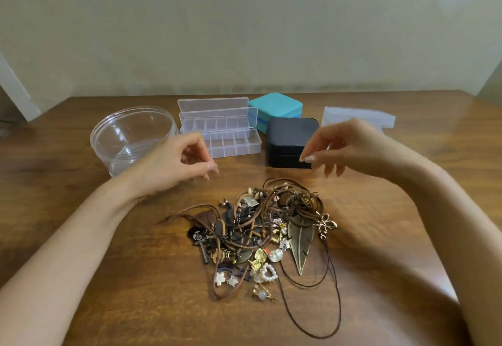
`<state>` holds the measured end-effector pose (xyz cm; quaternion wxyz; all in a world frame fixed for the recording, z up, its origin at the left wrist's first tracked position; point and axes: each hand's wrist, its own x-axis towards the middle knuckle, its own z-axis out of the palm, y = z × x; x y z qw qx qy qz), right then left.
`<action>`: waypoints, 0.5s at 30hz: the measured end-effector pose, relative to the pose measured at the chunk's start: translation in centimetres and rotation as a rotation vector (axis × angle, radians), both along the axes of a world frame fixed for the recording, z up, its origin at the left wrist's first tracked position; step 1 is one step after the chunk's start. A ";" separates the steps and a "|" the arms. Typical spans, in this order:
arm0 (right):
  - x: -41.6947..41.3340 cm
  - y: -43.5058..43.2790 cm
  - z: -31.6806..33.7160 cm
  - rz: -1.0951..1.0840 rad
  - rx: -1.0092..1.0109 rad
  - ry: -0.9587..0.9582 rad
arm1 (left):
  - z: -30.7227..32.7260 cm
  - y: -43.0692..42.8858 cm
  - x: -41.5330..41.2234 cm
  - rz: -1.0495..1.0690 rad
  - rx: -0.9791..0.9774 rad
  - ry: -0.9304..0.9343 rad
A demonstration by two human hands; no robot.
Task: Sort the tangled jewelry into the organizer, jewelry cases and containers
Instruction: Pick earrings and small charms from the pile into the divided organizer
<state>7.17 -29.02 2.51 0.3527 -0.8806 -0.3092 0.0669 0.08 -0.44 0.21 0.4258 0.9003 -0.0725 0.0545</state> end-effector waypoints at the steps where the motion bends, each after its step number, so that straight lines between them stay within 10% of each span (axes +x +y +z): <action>1: -0.1 -0.3 0.1 0.049 -0.030 0.067 | 0.0 -0.3 0.0 0.030 -0.065 -0.024; 8: -2.9 4.1 -2.5 0.452 -0.227 -0.036 | -0.4 -3.0 -0.5 -0.054 -0.191 0.085; 15: -2.4 3.7 -2.3 0.370 -0.267 -0.035 | -0.9 -3.0 -0.3 -0.080 -0.200 0.059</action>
